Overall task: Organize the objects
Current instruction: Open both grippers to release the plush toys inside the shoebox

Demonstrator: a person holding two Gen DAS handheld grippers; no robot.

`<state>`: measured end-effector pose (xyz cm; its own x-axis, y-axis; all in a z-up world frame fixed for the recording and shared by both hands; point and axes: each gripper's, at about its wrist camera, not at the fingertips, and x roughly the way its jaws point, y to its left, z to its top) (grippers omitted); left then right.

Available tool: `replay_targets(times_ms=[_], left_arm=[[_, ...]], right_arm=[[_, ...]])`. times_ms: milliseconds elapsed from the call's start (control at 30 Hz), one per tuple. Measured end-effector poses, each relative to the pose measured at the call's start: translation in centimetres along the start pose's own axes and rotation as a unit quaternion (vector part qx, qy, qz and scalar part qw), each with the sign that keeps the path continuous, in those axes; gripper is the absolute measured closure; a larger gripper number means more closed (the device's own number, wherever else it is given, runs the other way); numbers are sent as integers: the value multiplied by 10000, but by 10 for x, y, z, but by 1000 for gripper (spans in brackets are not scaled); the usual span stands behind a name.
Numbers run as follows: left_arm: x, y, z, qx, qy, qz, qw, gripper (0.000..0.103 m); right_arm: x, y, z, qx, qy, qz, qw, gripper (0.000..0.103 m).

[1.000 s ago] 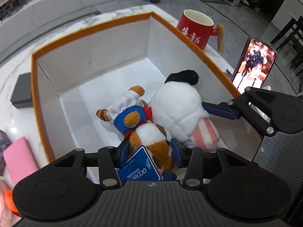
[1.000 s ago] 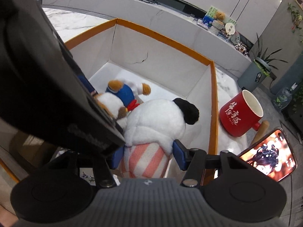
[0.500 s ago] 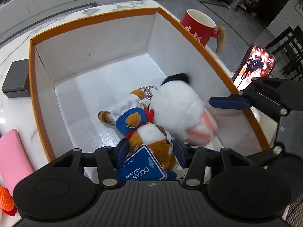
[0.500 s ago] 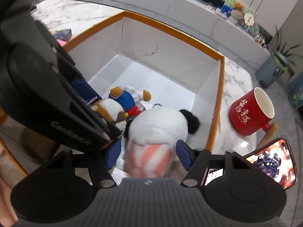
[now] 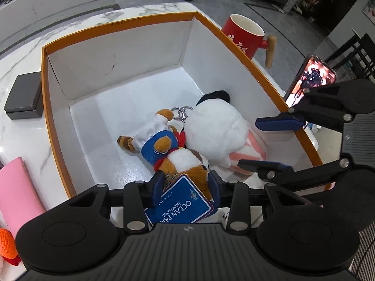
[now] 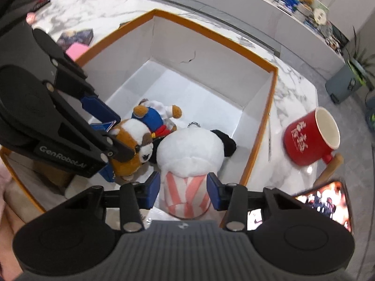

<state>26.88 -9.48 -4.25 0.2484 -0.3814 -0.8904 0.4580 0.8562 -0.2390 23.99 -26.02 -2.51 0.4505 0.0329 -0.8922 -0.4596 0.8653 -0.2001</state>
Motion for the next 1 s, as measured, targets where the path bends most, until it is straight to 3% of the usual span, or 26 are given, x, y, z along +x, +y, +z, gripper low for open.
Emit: replay_targets(times_ms=[300,433,567,700,867,1000], left_arm=[[6,-4,-8,224,-194,37,9996,58],[5,-6,-12,365,-303,74,9988,58],[5,-7,-14,424,-375,84,9984,58],[4,-5,-14,400,-438,57,9982,60],[4,-5,-13,351,-467,69,9983,60],[2,-1,-10,167,-460,-33,9988,63]], right_arm=[[27,11,9,-980,425,-241,9940,51],[35,22,6,-1299,421,-449,9896,42],[40,31,-2,-1640,433,-760,9826,49],[34,28,-2,-1311,429,-708,9879,54],[17,15,6,-401,625,-326,9967,55],[12,9,6,308,814,-100,9962,55]])
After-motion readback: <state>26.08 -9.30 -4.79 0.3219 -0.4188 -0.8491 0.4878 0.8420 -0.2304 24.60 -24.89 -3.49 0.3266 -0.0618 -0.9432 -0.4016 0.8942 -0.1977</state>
